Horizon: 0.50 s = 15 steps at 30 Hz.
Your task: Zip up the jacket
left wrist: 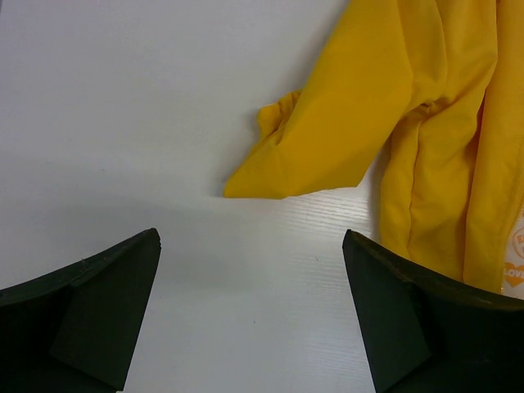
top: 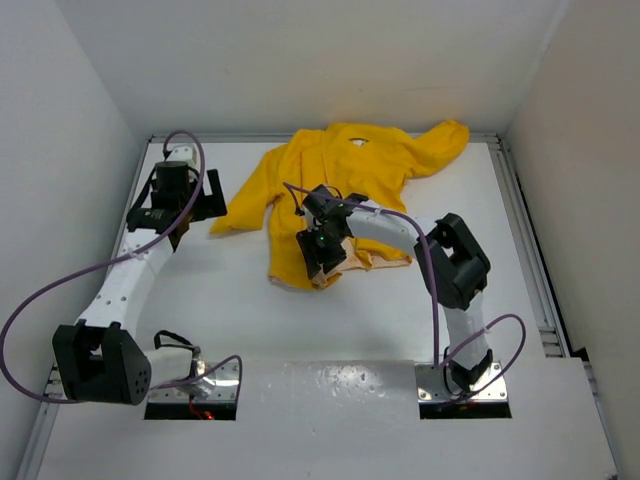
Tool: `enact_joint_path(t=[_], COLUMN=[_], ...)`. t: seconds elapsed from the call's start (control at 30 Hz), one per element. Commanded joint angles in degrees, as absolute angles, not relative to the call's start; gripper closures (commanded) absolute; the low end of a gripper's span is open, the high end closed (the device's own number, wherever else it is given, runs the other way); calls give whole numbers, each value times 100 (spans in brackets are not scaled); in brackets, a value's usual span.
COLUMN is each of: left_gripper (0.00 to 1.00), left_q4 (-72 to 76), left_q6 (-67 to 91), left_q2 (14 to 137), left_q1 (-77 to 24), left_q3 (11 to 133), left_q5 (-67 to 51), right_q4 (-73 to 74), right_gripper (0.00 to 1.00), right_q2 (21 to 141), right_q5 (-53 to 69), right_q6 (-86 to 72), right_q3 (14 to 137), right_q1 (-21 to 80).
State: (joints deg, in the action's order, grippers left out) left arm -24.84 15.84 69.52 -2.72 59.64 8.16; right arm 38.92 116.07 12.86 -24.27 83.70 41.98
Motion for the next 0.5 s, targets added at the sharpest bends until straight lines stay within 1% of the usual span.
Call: enact_joint_path(t=[0.0, 0.13, 0.43, 0.47], left_gripper=[0, 0, 0, 0], left_q4=[-2408, -2408, -2408, -2408], left_q6=[1705, 1705, 1811, 1811], left_q2=[6768, 6768, 6768, 6768], left_q1=[-158, -53, 105, 105], left_q3=[5960, 5906, 5906, 5906], left_q5=[694, 624, 510, 510], right_q4=[3639, 3595, 3577, 3542], right_gripper=[52, 52, 52, 53], right_q2=[11575, 11610, 12137, 12155], right_q5=[1266, 1187, 888, 809], right_q6=[-2716, -2733, -3041, -3032], right_q3=[8402, 8429, 8596, 8613], right_q1=[4271, 4403, 4157, 4140])
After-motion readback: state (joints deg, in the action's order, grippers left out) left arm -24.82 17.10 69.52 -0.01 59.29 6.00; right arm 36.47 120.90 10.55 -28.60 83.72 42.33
